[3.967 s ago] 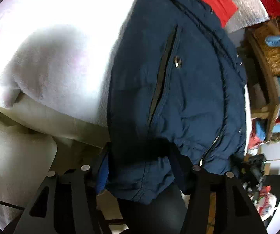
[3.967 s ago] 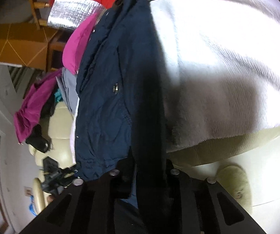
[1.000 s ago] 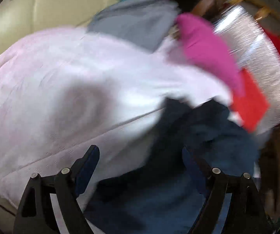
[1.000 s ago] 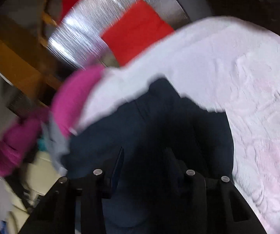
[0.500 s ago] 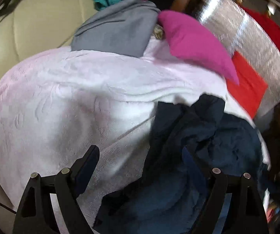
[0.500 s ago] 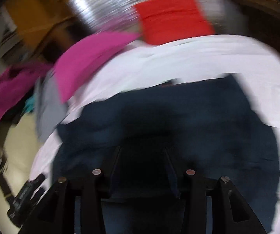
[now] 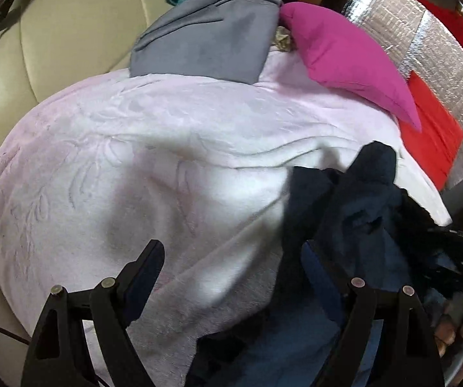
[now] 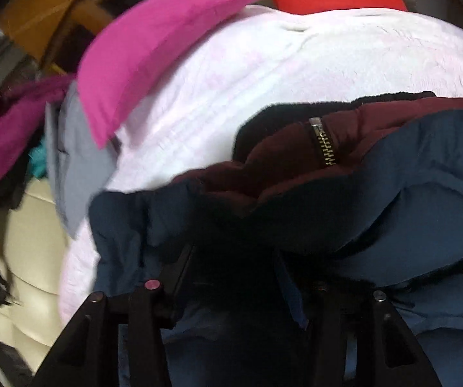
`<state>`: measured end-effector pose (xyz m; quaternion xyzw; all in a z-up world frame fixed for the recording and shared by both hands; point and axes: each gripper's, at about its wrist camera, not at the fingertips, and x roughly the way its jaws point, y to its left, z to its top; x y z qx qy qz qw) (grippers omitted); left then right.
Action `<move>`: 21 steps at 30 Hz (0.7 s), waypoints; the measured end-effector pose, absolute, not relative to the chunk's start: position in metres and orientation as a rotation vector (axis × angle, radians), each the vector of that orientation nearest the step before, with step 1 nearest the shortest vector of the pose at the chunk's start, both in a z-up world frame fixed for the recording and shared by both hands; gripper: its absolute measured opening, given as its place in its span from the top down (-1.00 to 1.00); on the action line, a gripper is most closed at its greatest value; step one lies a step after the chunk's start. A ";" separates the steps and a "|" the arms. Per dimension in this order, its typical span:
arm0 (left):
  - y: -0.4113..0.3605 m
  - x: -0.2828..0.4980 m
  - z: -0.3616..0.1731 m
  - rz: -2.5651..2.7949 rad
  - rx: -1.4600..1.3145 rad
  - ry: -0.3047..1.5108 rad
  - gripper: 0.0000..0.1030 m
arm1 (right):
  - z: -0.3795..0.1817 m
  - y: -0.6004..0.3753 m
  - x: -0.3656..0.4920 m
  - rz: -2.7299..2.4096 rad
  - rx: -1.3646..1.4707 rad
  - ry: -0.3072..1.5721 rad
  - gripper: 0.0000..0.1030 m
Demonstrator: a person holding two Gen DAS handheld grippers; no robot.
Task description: Fold large clothes
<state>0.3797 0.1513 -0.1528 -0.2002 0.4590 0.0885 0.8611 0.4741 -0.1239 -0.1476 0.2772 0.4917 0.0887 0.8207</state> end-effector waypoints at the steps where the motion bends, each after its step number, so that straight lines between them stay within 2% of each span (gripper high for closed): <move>1: 0.152 0.379 -0.153 0.195 -0.424 0.967 -0.68 | -0.141 -0.124 0.468 0.239 0.587 1.005 -0.06; 6: 0.151 0.375 -0.152 0.221 -0.408 0.962 -0.68 | -0.119 -0.091 0.459 0.402 0.540 0.985 -0.06; 12: 0.151 0.377 -0.156 0.235 -0.374 0.979 -0.68 | -0.146 -0.040 0.489 0.496 0.598 1.100 -0.07; 13: 0.153 0.377 -0.157 0.242 -0.376 0.980 -0.68 | -0.149 -0.034 0.494 0.497 0.604 1.101 -0.15; 14: 0.155 0.378 -0.158 0.248 -0.380 0.982 -0.68 | -0.151 -0.032 0.496 0.511 0.630 1.094 -0.33; 15: 0.156 0.378 -0.159 0.251 -0.383 0.983 -0.68 | -0.150 -0.036 0.496 0.533 0.668 1.079 -0.35; 21: 0.145 0.377 -0.151 0.189 -0.357 0.943 -0.68 | -0.117 -0.092 0.473 0.665 0.887 0.890 -0.35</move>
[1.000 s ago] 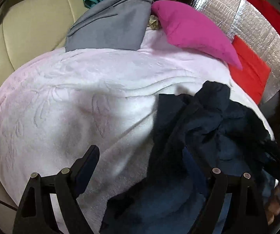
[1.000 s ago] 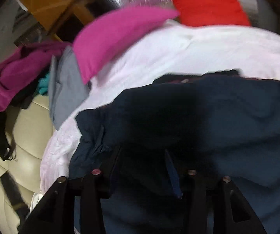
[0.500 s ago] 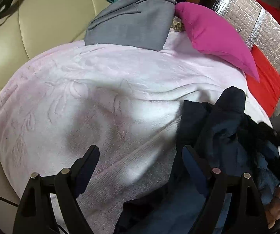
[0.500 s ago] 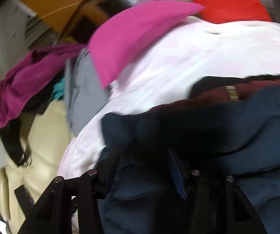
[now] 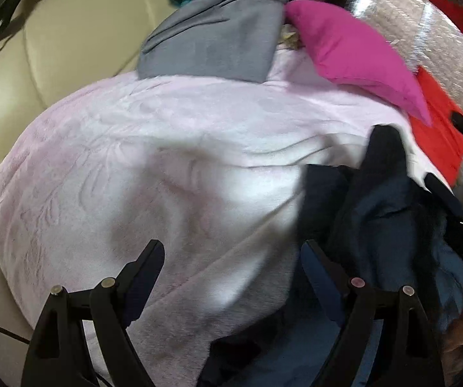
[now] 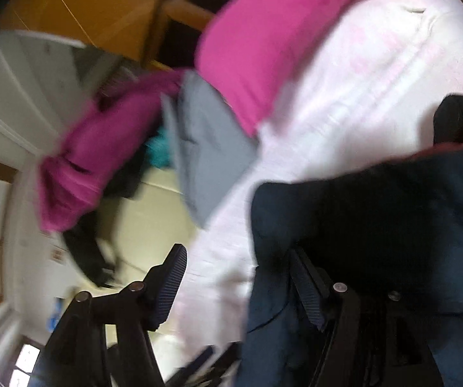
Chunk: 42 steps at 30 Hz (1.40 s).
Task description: Fold large clothes
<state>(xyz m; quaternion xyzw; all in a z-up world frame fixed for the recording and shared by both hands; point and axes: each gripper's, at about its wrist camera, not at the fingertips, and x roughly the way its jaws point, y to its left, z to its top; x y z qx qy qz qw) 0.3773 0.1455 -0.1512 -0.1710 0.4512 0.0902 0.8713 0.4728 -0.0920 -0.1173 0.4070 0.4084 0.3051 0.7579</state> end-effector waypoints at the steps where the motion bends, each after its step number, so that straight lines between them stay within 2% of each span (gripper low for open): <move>1: 0.143 0.376 -0.148 0.175 -0.348 0.925 -0.68 | -0.111 -0.103 0.467 0.644 0.869 0.879 -0.35; 6: 0.119 0.364 -0.130 -0.004 -0.300 0.838 -0.69 | -0.091 -0.195 0.417 0.381 0.704 0.833 -0.28; 8: 0.106 0.364 -0.130 -0.062 -0.263 0.852 -0.69 | -0.092 -0.240 0.395 0.231 0.638 0.836 -0.08; 14: 0.086 0.375 -0.146 -0.076 -0.182 0.928 -0.69 | -0.141 -0.340 0.365 0.009 0.722 0.949 -0.05; 15: 0.086 0.377 -0.153 -0.079 -0.179 0.960 -0.76 | -0.158 -0.349 0.365 -0.012 0.747 0.997 -0.05; 17: 0.089 0.381 -0.168 -0.084 -0.227 1.022 -0.84 | -0.186 -0.355 0.368 -0.014 0.787 1.067 0.27; 18: 0.092 0.382 -0.171 -0.089 -0.262 1.033 -0.86 | -0.192 -0.357 0.366 -0.013 0.806 1.060 0.29; 21: 0.099 0.381 -0.169 -0.097 -0.304 1.038 -0.86 | -0.182 -0.355 0.359 -0.013 0.806 1.054 0.26; 23: 0.101 0.372 -0.159 -0.080 -0.303 0.999 -0.84 | -0.168 -0.355 0.342 0.009 0.788 1.036 -0.02; 25: 0.101 0.361 -0.148 -0.110 -0.306 0.960 -0.83 | -0.151 -0.351 0.321 0.041 0.769 0.991 -0.19; 31: 0.102 0.321 -0.140 -0.202 -0.306 0.947 -0.83 | -0.126 -0.332 0.248 0.145 0.722 0.936 -0.20; 34: 0.105 0.315 -0.147 -0.168 -0.289 0.967 -0.83 | -0.137 -0.324 0.215 0.196 0.793 0.918 -0.20; 36: 0.107 0.322 -0.167 -0.121 -0.263 1.043 -0.87 | -0.156 -0.322 0.207 0.152 0.807 0.957 -0.18; 38: 0.114 0.326 -0.180 -0.142 -0.349 1.098 -0.86 | -0.172 -0.327 0.205 0.156 0.888 0.960 -0.12; 42: 0.123 0.314 -0.168 -0.140 -0.375 1.057 -0.85 | -0.158 -0.338 0.185 0.181 0.965 0.891 -0.18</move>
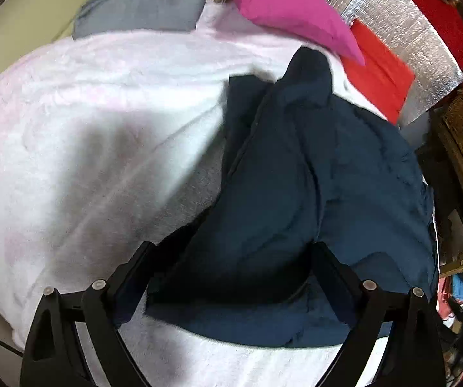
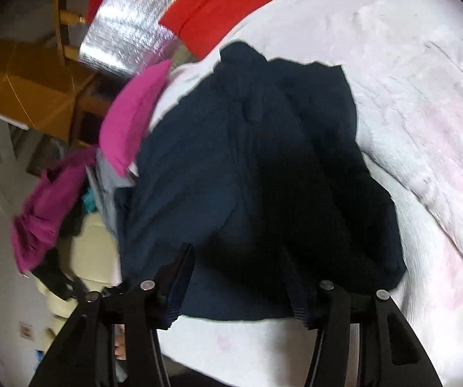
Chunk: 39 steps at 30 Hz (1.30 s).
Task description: Fold large clothes
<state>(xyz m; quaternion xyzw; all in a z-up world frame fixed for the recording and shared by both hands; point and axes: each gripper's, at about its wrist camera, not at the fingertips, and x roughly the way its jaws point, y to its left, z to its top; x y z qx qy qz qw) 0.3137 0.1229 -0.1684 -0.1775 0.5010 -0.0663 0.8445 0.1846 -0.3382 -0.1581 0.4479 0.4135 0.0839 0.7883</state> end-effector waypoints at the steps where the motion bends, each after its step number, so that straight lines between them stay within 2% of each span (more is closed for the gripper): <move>1: 0.124 0.309 -0.163 -0.147 -0.372 1.047 -0.85 | -0.154 -0.342 0.176 0.180 0.958 0.872 -0.30; 2: 0.127 0.302 -0.159 -0.163 -0.387 1.038 -0.85 | -0.154 -0.345 0.168 0.173 0.962 0.867 -0.43; 3: 0.131 0.296 -0.157 -0.179 -0.416 1.031 -0.85 | -0.156 -0.350 0.159 0.176 0.987 0.868 -0.48; 8: 0.151 0.272 -0.163 -0.244 -0.621 1.061 -0.85 | -0.187 -0.357 0.132 0.215 1.131 0.871 -0.51; 13: 0.150 0.261 -0.195 -0.336 -0.811 1.186 -0.85 | -0.218 -0.352 0.144 0.194 1.223 0.855 -0.51; 22: 0.137 0.289 -0.211 -0.335 -0.964 1.117 -0.85 | -0.220 -0.348 0.179 0.137 1.228 0.742 -0.54; 24: 0.134 0.296 -0.210 -0.345 -0.958 1.087 -0.84 | -0.217 -0.342 0.186 0.105 1.176 0.744 -0.42; 25: 0.133 0.298 -0.209 -0.342 -0.951 1.075 -0.62 | -0.218 -0.340 0.189 0.079 1.151 0.762 -0.21; 26: 0.134 0.297 -0.206 -0.332 -0.933 1.058 -0.40 | -0.218 -0.337 0.192 0.064 1.131 0.770 -0.09; 27: 0.134 0.298 -0.204 -0.327 -0.917 1.047 -0.14 | -0.215 -0.335 0.193 0.053 1.114 0.758 -0.05; 28: 0.135 0.299 -0.202 -0.332 -0.914 1.033 0.02 | -0.210 -0.331 0.191 0.044 1.094 0.750 0.01; 31: 0.141 0.306 -0.188 -0.372 -0.914 0.964 0.31 | -0.187 -0.326 0.190 0.032 1.000 0.709 0.20; 35: 0.147 0.310 -0.180 -0.354 -0.868 0.909 0.31 | -0.177 -0.321 0.185 0.073 1.010 0.645 0.22; 37: 0.149 0.313 -0.196 -0.306 -0.870 1.005 0.12 | -0.191 -0.317 0.186 0.053 0.996 0.704 0.22; 39: 0.157 0.311 -0.206 -0.280 -0.933 1.051 -0.05 | -0.213 -0.318 0.186 0.037 1.042 0.766 0.09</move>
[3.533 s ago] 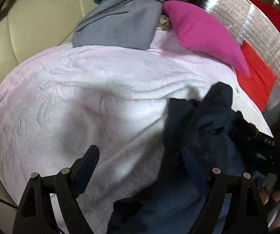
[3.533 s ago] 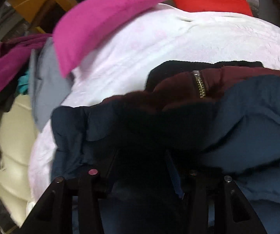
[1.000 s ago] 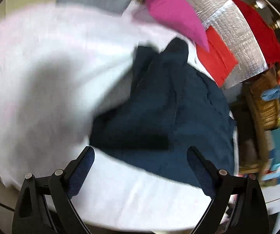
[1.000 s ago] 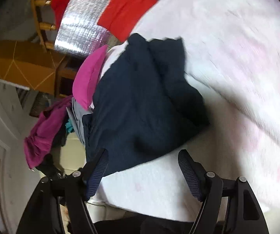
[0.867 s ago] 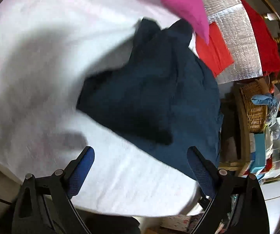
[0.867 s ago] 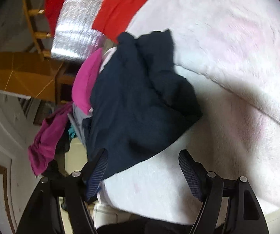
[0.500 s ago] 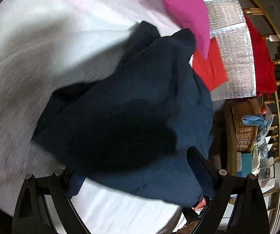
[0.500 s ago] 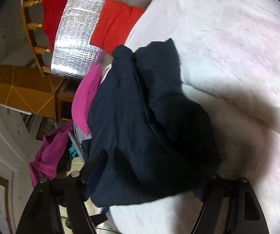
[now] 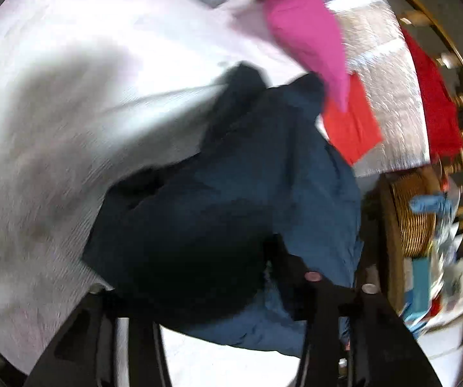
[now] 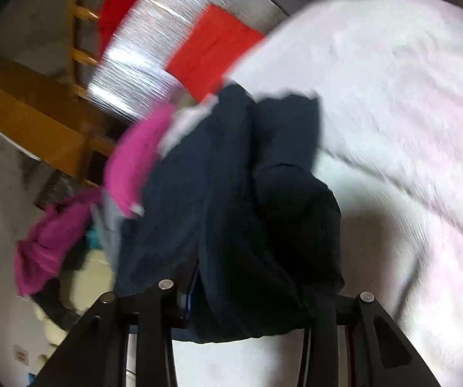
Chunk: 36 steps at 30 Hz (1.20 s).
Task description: Fold large clothes
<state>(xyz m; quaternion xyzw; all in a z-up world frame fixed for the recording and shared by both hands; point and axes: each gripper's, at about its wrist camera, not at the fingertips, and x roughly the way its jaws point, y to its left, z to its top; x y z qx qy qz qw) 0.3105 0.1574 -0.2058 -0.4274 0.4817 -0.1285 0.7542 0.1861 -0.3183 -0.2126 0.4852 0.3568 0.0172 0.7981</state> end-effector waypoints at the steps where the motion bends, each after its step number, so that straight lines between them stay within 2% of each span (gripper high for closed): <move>1: 0.163 0.308 -0.204 -0.276 -0.950 1.059 -0.11 | -0.216 -0.322 0.184 0.047 1.081 0.761 0.05; 4: 0.183 0.300 -0.192 -0.267 -0.962 1.039 -0.28 | -0.214 -0.337 0.180 0.046 1.134 0.754 -0.24; 8: 0.204 0.302 -0.183 -0.252 -1.025 0.989 -0.41 | -0.203 -0.359 0.178 0.043 1.128 0.753 -0.31; 10: 0.199 0.311 -0.181 -0.224 -0.996 0.993 -0.47 | -0.203 -0.372 0.182 0.020 1.119 0.751 -0.49; 12: 0.189 0.323 -0.178 -0.218 -0.953 1.001 -0.53 | -0.208 -0.383 0.189 0.014 1.140 0.751 -0.50; 15: 0.176 0.334 -0.175 -0.233 -0.871 1.017 -0.73 | -0.222 -0.392 0.210 0.083 1.190 0.799 -0.54; 18: 0.166 0.346 -0.182 -0.219 -0.808 1.068 -0.76 | -0.228 -0.390 0.228 0.117 1.178 0.828 -0.57; 20: 0.166 0.348 -0.189 -0.200 -0.800 1.094 -0.78 | -0.225 -0.387 0.240 0.139 1.157 0.844 -0.67; 24: 0.156 0.352 -0.188 -0.201 -0.734 1.079 -0.80 | -0.216 -0.369 0.261 0.148 1.043 0.868 -0.60; 26: 0.150 0.352 -0.184 -0.206 -0.693 1.061 -0.80 | -0.208 -0.356 0.268 0.116 0.938 0.884 -0.11; 27: 0.149 0.352 -0.183 -0.207 -0.684 1.048 -0.78 | -0.205 -0.352 0.270 0.102 0.906 0.879 -0.06; 29: 0.148 0.351 -0.177 -0.206 -0.685 1.010 -0.60 | -0.191 -0.349 0.267 0.079 0.874 0.818 0.14; 30: 0.148 0.352 -0.176 -0.205 -0.682 0.996 -0.50 | -0.186 -0.350 0.264 0.073 0.869 0.789 0.15; 31: 0.148 0.352 -0.176 -0.207 -0.682 0.993 -0.49 | -0.182 -0.349 0.261 0.057 0.856 0.759 0.16; 34: 0.148 0.353 -0.187 -0.178 -0.656 1.041 -0.55 | -0.197 -0.346 0.265 0.003 0.846 0.810 0.15; 36: 0.142 0.350 -0.183 -0.161 -0.621 1.037 -0.56 | -0.208 -0.348 0.266 -0.011 0.885 0.833 0.02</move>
